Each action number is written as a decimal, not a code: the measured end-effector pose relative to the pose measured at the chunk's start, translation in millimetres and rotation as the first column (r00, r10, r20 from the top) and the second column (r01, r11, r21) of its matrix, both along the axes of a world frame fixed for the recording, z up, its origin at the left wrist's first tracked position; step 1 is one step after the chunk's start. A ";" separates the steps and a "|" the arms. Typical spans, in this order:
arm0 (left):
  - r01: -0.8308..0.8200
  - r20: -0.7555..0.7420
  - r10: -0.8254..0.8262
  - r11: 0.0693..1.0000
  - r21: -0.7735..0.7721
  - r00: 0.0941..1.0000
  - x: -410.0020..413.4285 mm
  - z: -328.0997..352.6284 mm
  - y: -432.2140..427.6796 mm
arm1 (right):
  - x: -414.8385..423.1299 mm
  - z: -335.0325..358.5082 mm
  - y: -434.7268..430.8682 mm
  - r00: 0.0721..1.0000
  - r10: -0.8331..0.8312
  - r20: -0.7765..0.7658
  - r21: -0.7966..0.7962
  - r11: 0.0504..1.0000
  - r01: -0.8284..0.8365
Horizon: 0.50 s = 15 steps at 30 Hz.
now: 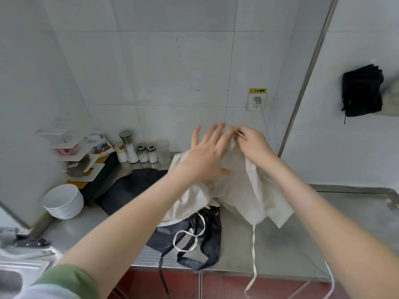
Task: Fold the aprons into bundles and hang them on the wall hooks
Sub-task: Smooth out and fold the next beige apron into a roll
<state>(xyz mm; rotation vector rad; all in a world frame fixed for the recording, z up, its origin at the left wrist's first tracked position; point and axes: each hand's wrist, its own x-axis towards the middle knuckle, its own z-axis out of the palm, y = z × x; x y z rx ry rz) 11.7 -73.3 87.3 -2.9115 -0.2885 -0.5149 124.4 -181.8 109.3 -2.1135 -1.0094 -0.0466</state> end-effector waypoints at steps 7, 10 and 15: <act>-0.134 0.182 0.251 0.863 -0.487 0.951 8.2 12.2 6.1 | 0.5 -10.6 -29.0 0.955 0.179 -0.238 -0.198 0.953 -0.228; -0.050 0.191 0.277 0.675 -0.736 0.942 -2.3 24.9 16.4 | 15.8 -39.9 -53.9 0.966 0.049 -0.255 -0.290 0.949 -0.125; -0.456 -0.181 0.427 0.734 -0.504 0.886 -19.4 29.4 40.1 | 17.4 -46.2 -63.8 0.895 -0.087 -0.438 0.019 0.994 0.106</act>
